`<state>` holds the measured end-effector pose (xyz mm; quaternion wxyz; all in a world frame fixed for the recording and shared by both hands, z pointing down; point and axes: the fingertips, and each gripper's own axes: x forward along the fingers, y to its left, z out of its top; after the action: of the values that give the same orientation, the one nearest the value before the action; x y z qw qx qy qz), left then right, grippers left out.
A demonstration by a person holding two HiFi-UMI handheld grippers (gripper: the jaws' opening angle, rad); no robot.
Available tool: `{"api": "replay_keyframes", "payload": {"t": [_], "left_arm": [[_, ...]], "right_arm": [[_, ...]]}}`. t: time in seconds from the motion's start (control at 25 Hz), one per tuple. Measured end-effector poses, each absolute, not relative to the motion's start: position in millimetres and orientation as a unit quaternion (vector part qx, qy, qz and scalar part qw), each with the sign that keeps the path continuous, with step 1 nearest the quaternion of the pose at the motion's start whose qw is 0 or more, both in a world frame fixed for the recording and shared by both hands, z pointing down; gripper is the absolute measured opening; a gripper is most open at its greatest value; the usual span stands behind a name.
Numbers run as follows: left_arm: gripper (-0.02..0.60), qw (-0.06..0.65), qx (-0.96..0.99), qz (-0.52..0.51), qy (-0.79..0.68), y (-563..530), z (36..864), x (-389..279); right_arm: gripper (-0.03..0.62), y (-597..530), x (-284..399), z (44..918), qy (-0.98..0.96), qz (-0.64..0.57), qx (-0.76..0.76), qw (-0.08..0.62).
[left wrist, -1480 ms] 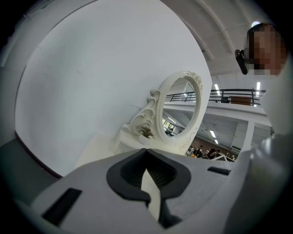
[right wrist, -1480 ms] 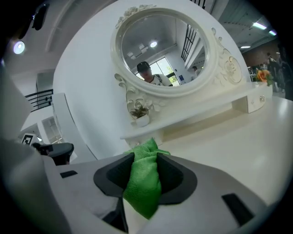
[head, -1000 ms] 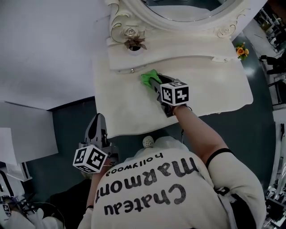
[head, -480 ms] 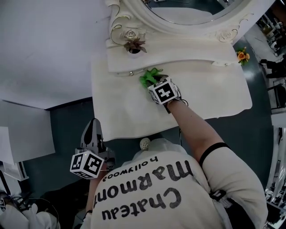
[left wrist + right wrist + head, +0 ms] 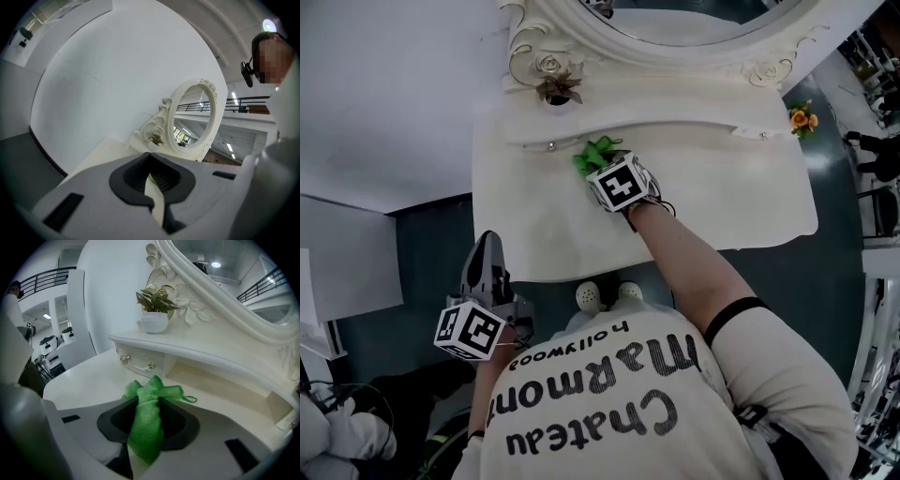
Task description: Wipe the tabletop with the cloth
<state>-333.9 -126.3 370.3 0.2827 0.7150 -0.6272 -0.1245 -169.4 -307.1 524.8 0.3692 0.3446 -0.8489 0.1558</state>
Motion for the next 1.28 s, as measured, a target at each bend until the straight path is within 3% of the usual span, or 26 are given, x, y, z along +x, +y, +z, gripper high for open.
{"api": "replay_keyframes", "payload": {"t": [1.28], "left_arm": [[0.008,0.262,0.714,-0.123,-0.637,-139.6,366.8,-199.6]], "right_arm": [[0.137,-350.9,7.8,523.7,-0.831,0.184,0.390,0.351]]}}
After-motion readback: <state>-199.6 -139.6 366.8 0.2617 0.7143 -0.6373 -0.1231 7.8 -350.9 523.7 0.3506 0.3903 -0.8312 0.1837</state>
